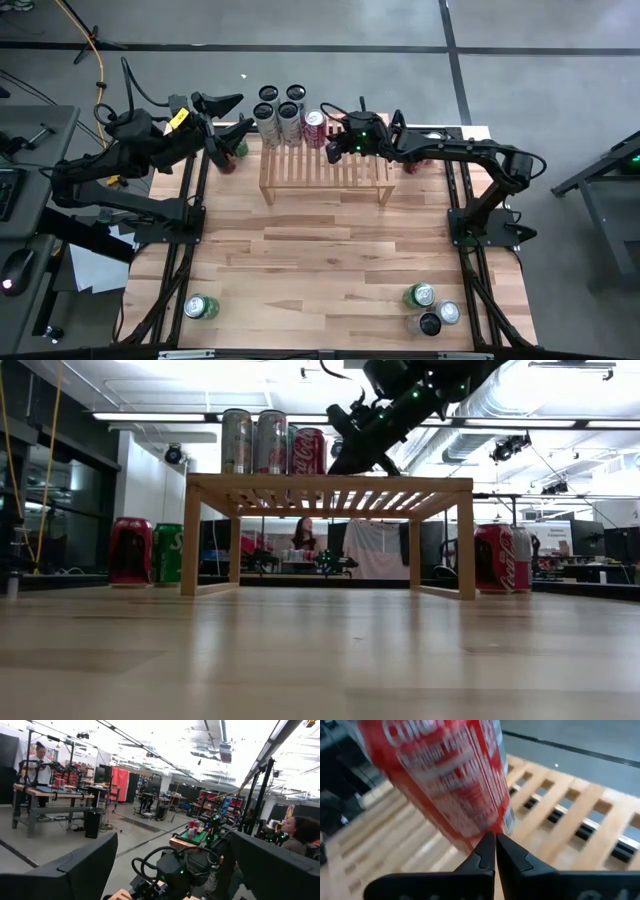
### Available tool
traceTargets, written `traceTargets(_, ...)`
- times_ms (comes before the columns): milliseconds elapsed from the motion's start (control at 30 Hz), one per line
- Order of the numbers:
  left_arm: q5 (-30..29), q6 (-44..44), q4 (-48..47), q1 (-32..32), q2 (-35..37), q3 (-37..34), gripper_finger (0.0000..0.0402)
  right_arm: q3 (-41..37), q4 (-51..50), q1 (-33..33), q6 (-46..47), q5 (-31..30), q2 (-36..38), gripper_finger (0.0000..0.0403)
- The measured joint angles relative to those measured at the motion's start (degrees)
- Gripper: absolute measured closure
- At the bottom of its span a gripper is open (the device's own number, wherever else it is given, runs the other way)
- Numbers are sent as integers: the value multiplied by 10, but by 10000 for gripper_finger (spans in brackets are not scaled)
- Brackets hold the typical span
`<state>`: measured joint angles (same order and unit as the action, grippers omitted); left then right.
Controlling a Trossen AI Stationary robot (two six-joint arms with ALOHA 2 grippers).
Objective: Place canned beverage on shelf
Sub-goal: Put the bottom red soda can on the shelf, then put the left red soda can on the shelf aligned with other red soda can
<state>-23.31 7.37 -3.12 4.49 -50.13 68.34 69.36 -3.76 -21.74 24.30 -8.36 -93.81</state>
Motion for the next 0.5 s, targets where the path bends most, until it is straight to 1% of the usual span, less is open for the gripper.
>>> traceTargets(100, 0, 0, 0, 0, 0, 0, 23, 0, -38, -1, -18, 0, 9, 403)
traceTargets(233, 0, -2, -1, 0, 2, 0, 23, 0, -115, -8, -53, 0, 45, 403)
traceTargets(400, 1, -28, -7, 0, 2, 0, 23, 0, -217, -12, -100, -6, 125, 403)
traceTargets(500, 1, -45, -28, 0, 2, 0, 23, 0, -264, -12, -115, -9, 183, 403)
